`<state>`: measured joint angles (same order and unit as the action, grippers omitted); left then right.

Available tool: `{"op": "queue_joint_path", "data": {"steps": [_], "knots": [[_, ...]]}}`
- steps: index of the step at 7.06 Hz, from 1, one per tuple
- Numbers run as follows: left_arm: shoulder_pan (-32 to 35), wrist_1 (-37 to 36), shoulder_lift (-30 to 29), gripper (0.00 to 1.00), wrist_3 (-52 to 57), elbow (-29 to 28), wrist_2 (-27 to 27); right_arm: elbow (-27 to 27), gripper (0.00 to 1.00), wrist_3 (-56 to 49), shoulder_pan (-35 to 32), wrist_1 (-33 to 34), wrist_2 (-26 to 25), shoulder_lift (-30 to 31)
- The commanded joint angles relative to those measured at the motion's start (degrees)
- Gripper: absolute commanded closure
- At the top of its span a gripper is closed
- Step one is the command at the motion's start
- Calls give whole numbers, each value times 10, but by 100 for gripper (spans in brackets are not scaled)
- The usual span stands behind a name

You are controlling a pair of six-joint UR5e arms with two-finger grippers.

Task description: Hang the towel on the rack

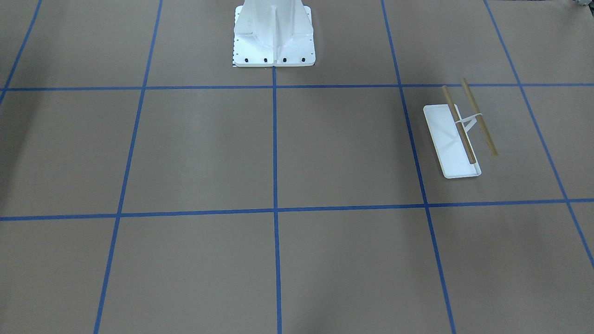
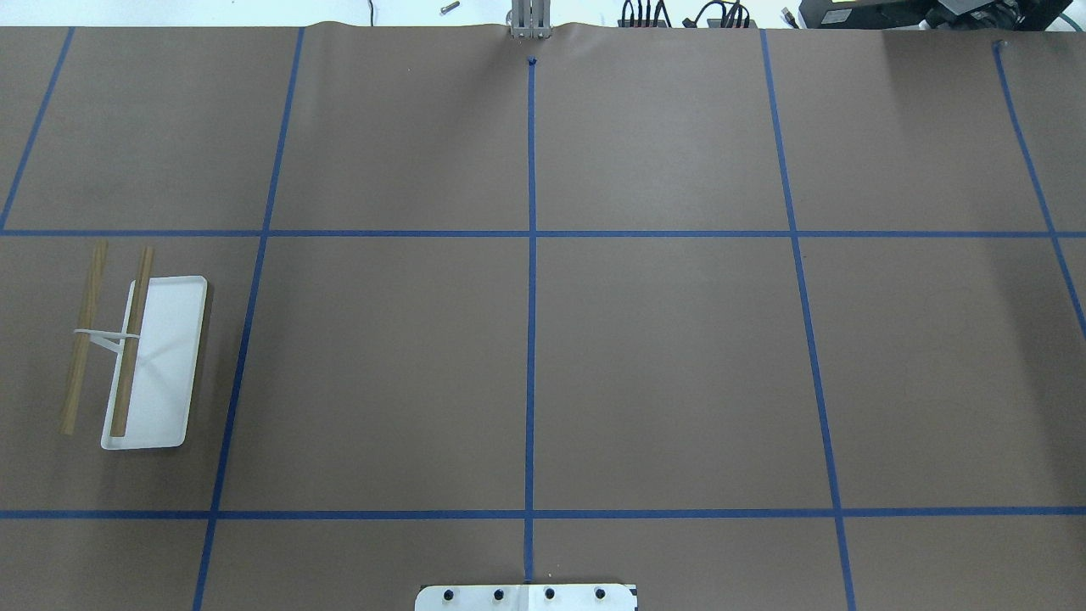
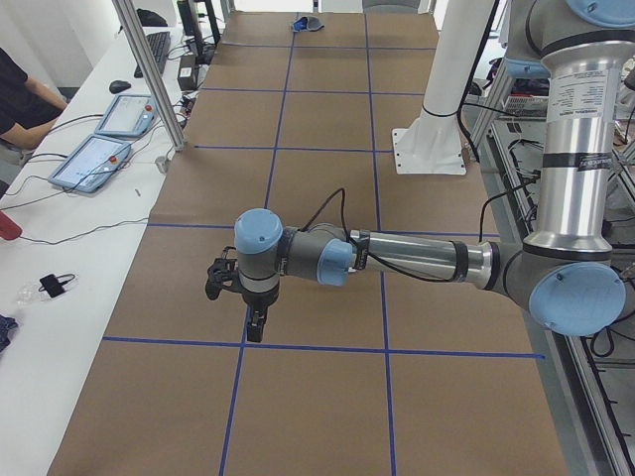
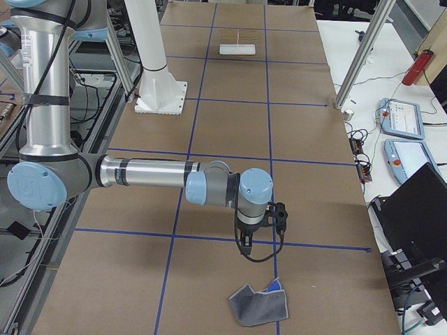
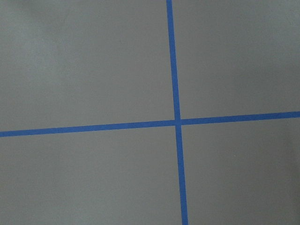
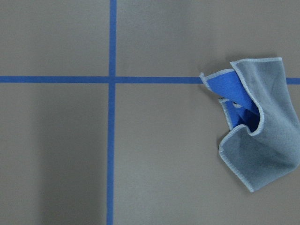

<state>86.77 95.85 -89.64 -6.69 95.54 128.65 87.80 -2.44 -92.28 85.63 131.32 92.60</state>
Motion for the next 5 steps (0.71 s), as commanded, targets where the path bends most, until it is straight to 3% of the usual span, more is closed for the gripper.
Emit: {"op": "queue_joint_path", "data": {"steps": [1, 2, 5], "knots": [[-5, 4, 3, 2, -9, 0, -3, -153, 0, -28, 1, -156, -18, -39], [-5, 4, 4, 2, -10, 0, 1, -209, 0, -93, 1, -159, -38, -76], [-5, 4, 4, 2, -10, 2, 3, -351, 0, -139, 17, -168, -107, -159]]}}
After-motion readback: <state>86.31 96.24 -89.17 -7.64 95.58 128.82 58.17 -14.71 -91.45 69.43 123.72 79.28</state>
